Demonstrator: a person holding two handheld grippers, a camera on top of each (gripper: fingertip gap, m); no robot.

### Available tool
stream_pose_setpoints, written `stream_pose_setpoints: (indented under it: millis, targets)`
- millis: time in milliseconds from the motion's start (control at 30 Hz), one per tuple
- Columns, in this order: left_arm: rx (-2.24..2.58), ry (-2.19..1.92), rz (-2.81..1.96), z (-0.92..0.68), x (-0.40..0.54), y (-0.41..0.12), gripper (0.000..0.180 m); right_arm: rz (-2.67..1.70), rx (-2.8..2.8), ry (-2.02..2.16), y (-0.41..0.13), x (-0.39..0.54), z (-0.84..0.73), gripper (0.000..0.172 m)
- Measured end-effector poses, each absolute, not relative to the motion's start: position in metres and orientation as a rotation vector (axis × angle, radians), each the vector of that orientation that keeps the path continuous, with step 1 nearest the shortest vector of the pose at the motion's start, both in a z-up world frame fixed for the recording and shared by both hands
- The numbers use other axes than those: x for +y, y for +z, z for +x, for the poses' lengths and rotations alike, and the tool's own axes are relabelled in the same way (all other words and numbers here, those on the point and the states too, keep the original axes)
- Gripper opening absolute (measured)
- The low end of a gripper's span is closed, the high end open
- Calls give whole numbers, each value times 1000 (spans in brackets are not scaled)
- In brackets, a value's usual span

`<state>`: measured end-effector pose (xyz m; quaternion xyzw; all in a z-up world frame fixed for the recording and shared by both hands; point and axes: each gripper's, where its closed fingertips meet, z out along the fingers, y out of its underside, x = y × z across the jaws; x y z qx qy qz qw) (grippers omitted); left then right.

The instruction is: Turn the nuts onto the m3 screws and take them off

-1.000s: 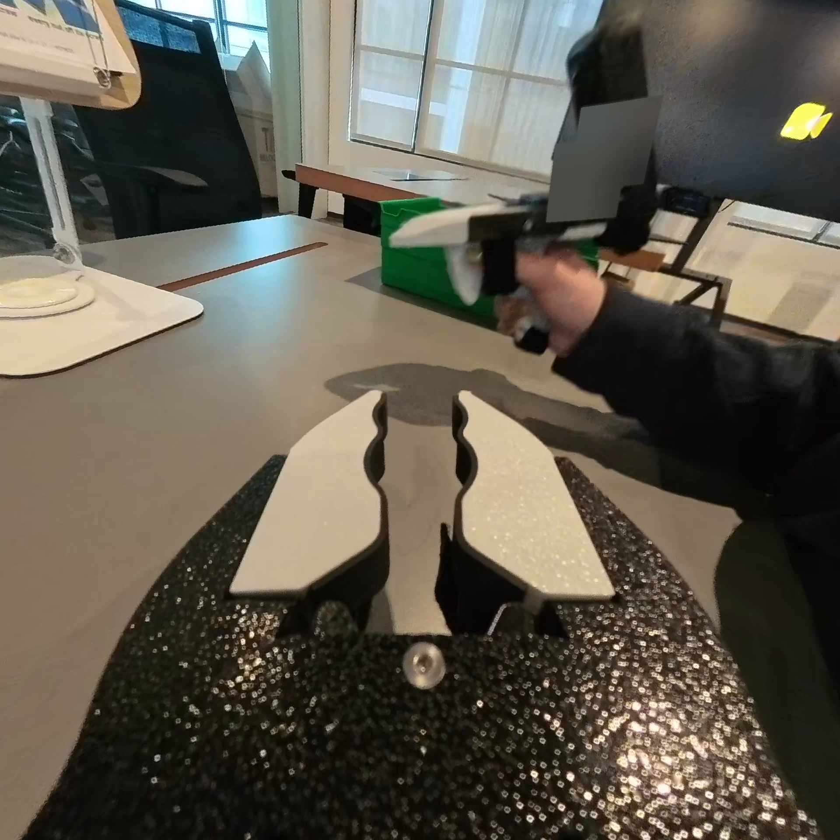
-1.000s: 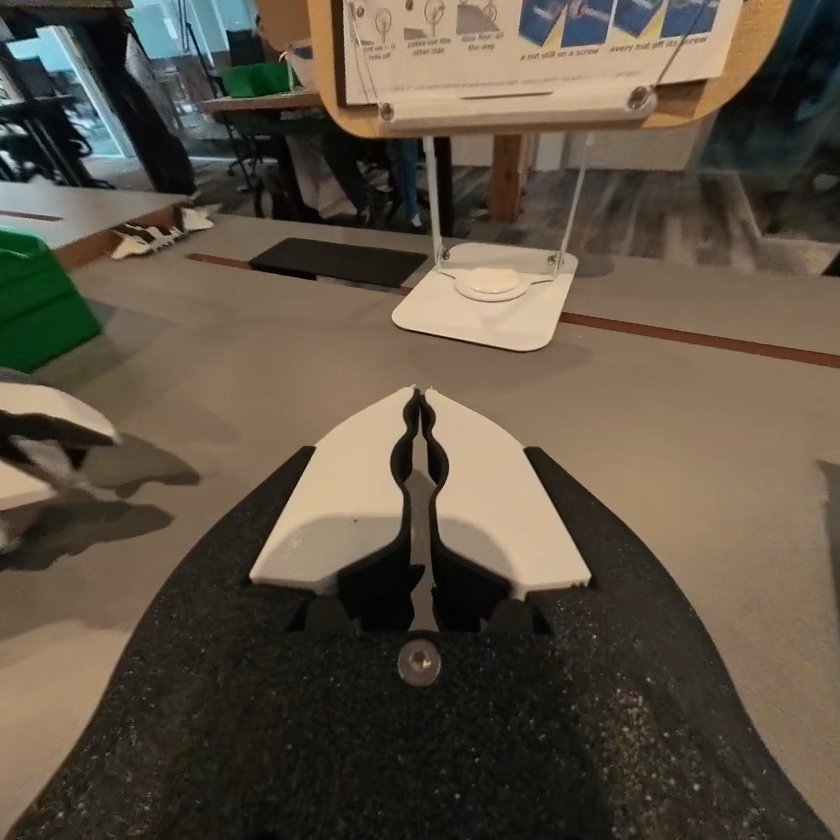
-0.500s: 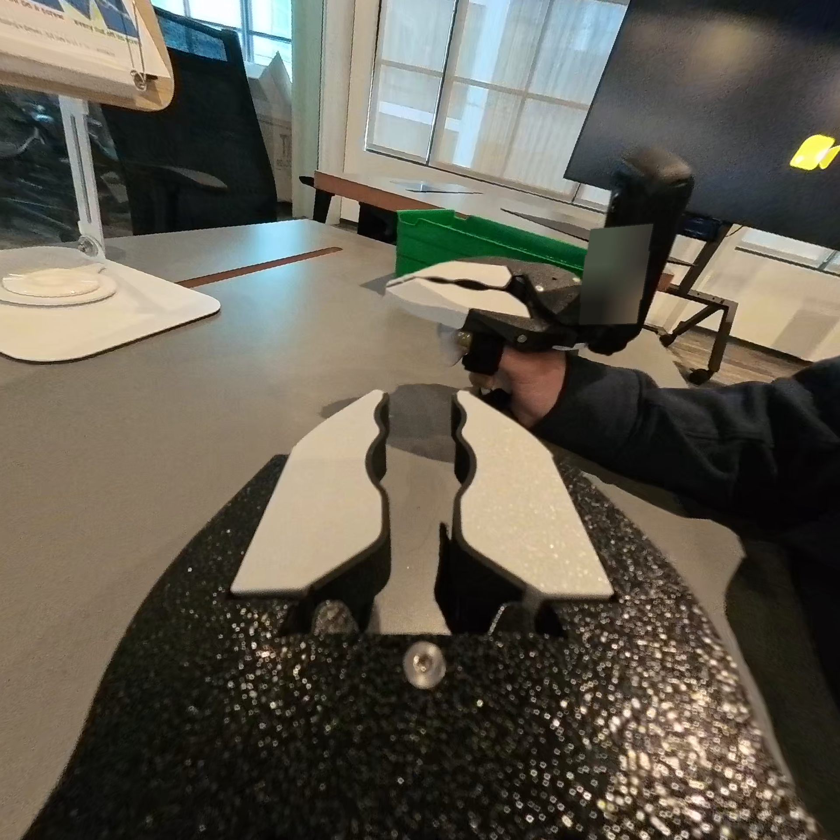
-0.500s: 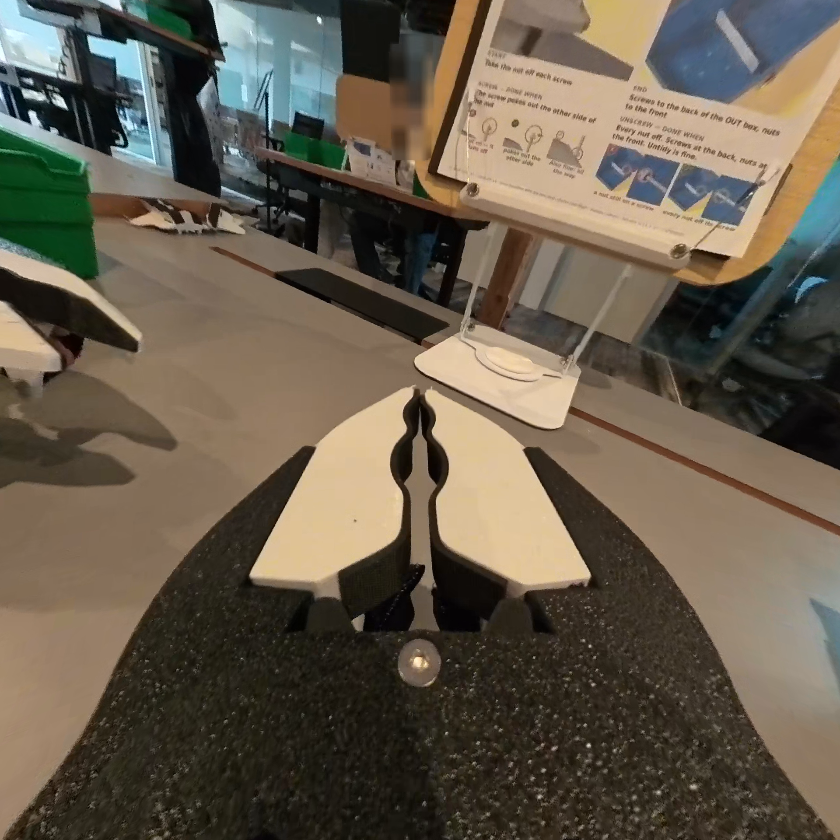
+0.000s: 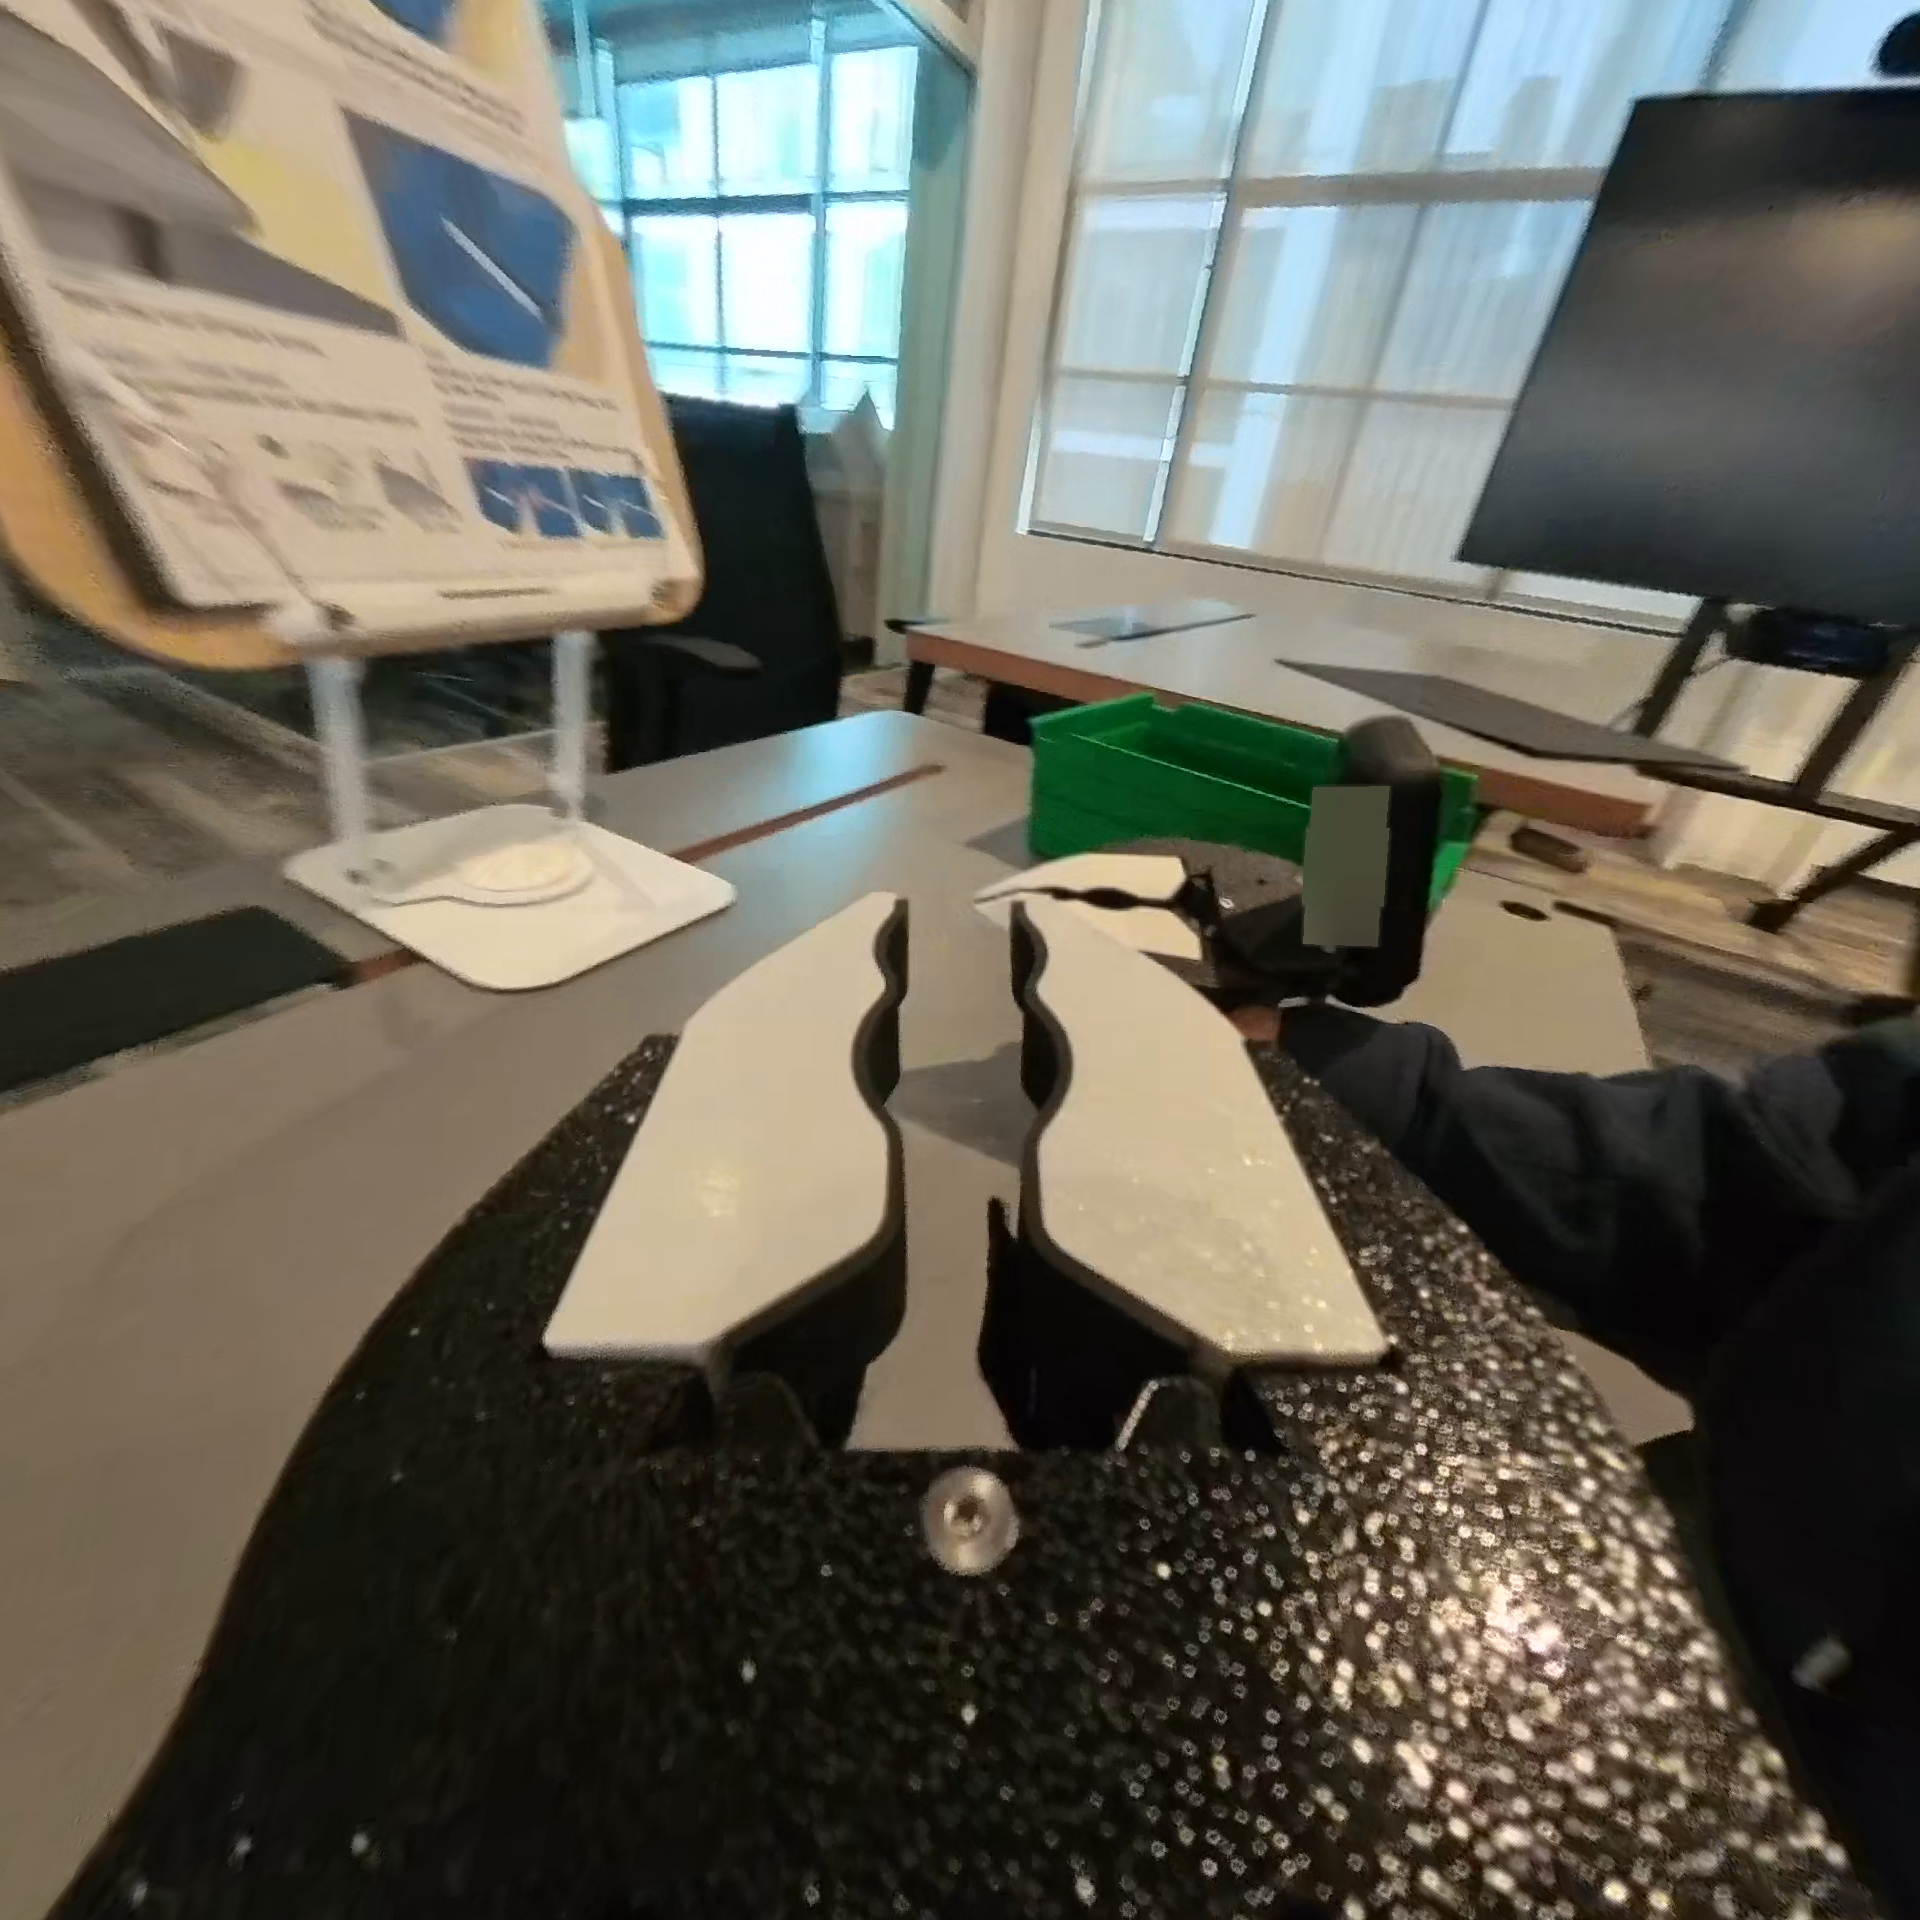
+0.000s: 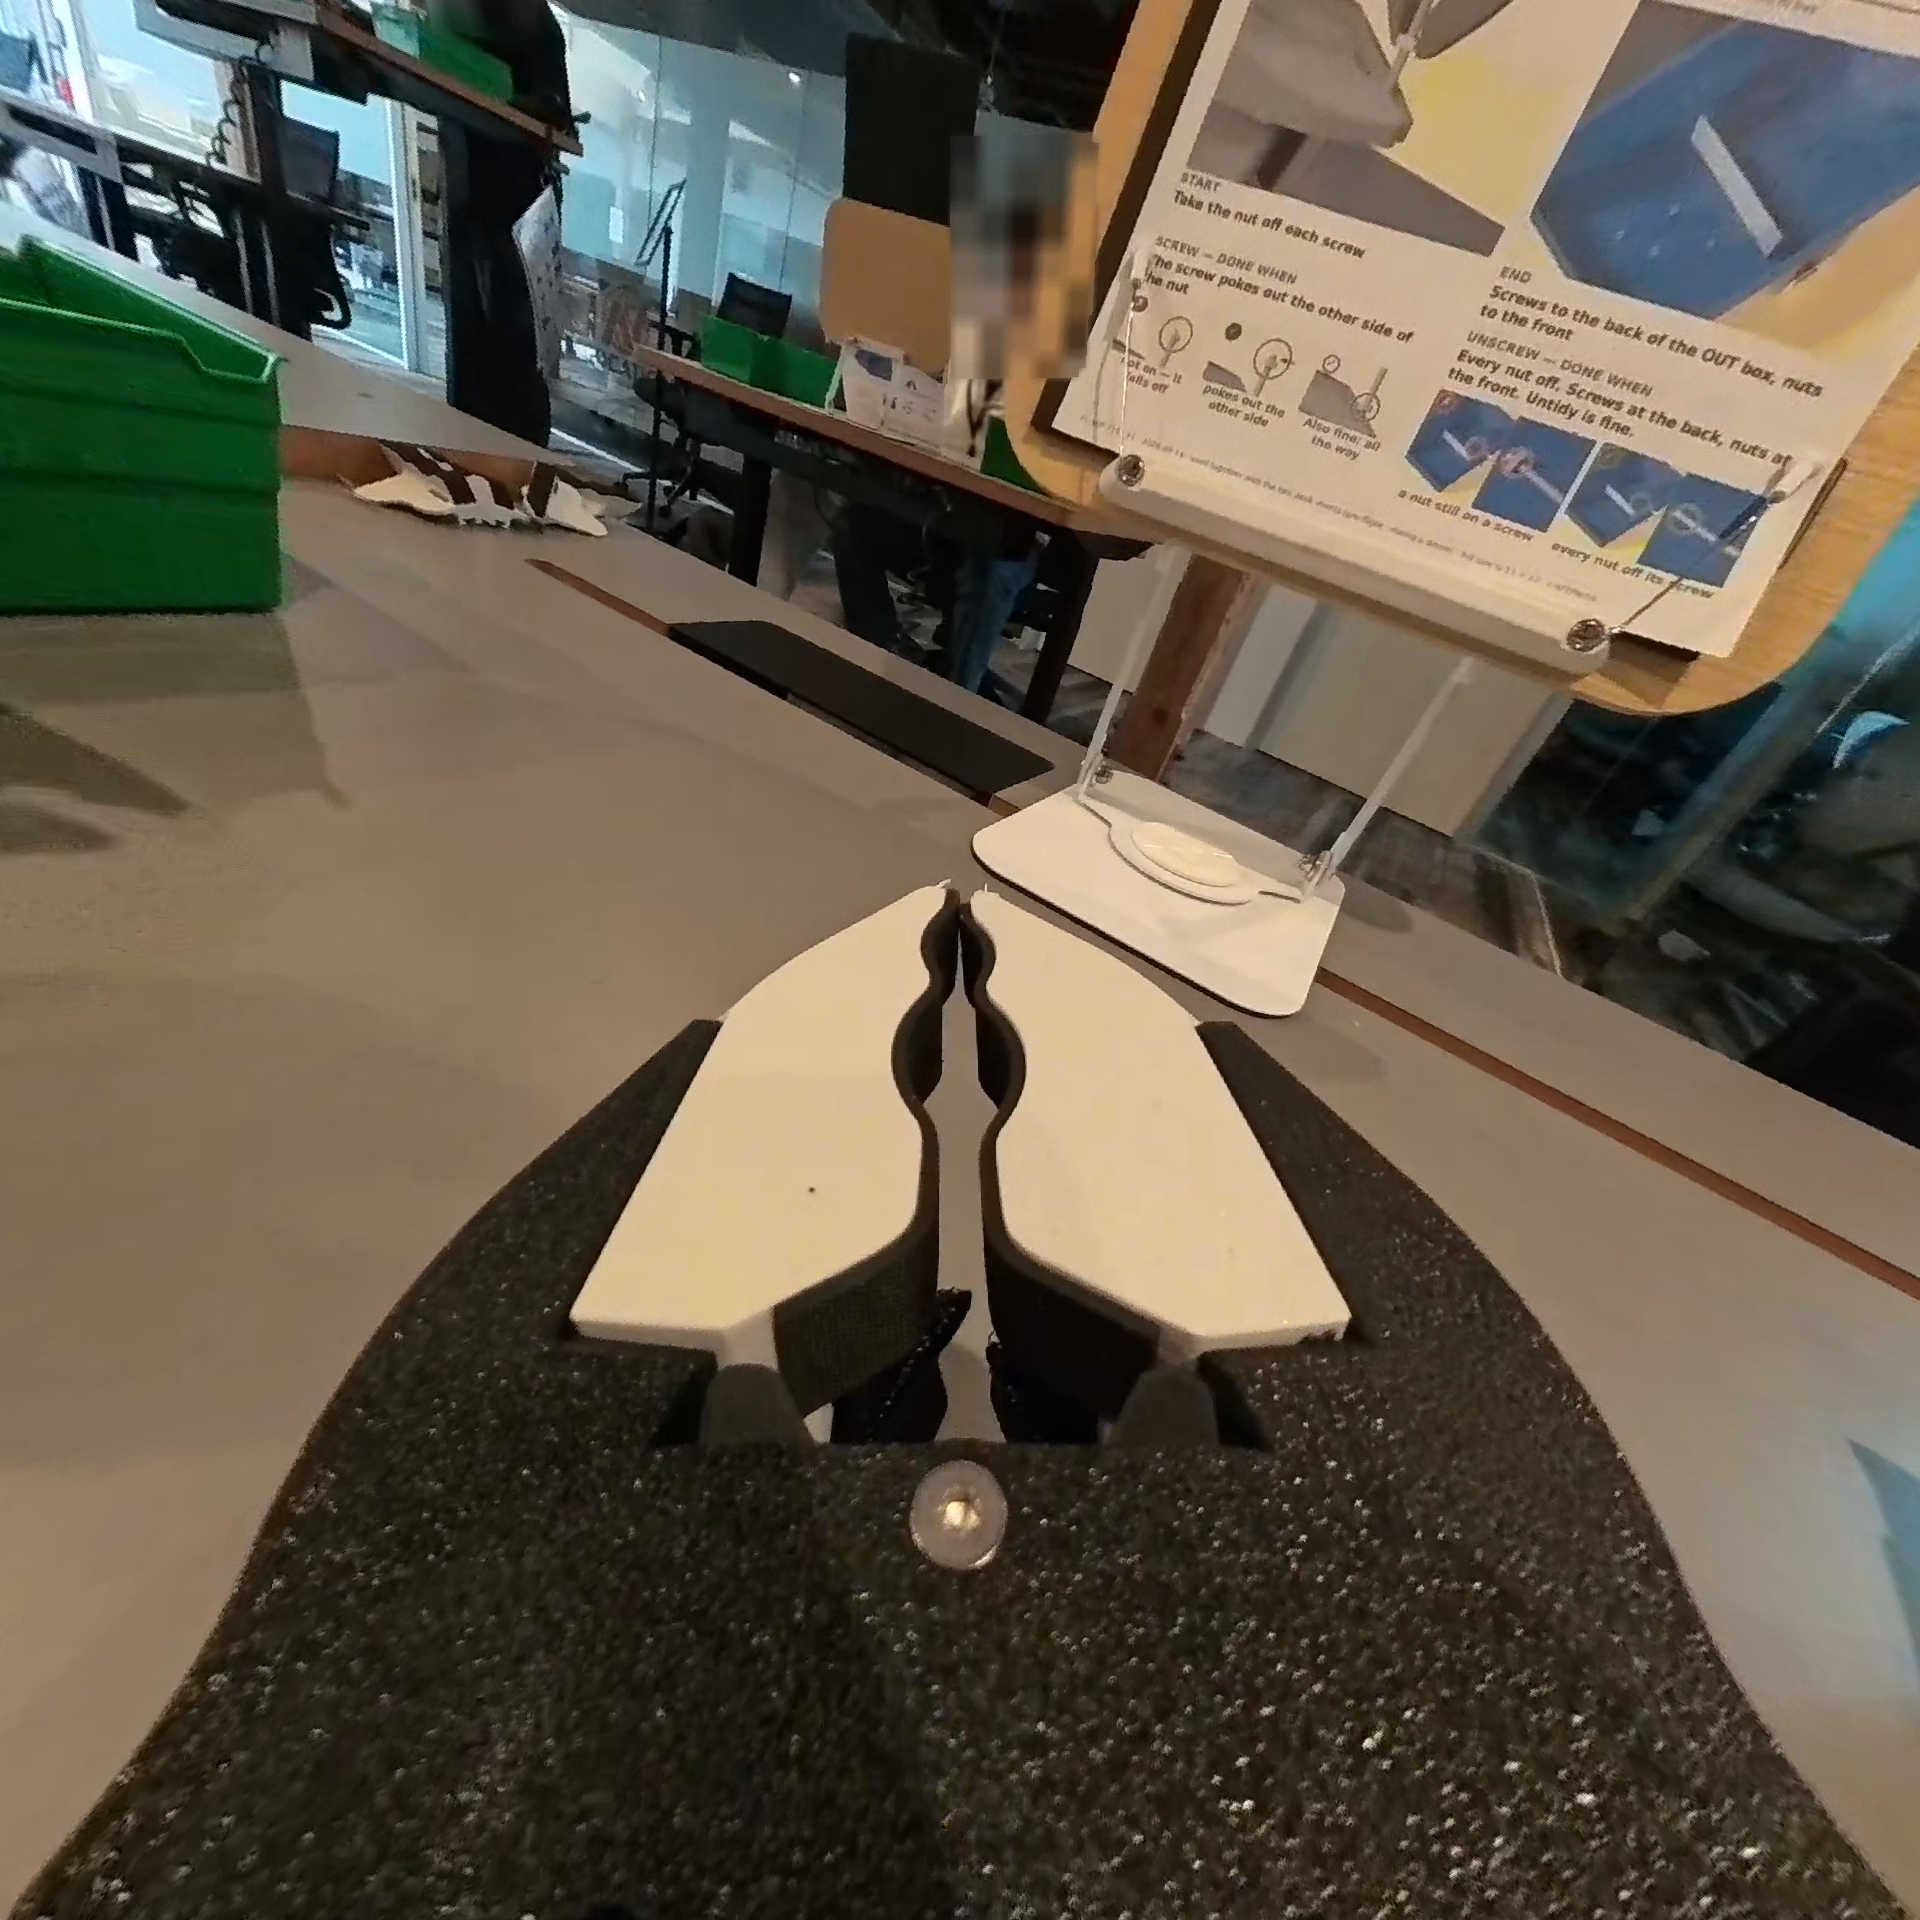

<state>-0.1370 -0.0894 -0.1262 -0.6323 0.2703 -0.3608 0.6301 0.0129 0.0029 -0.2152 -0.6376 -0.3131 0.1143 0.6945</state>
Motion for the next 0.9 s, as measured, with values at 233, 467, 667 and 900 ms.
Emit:
stream_pose_setpoints:
  millis: [233,467,667,900]
  targets:
    - [535,-291,-1603,-295,-88,-78,18,-1427,-607,318,-210,7,23,0]
    - [796,2,-1971,-390,-61,-146,19,-1455,-597,293,-213,13,23,0]
    - [1225,-23,-2372,-419,-52,-230,20,-1482,-642,211,-219,16,19,0]
    - [1587,-180,-2562,-439,-57,-272,21,-1517,-700,125,-228,20,15,0]
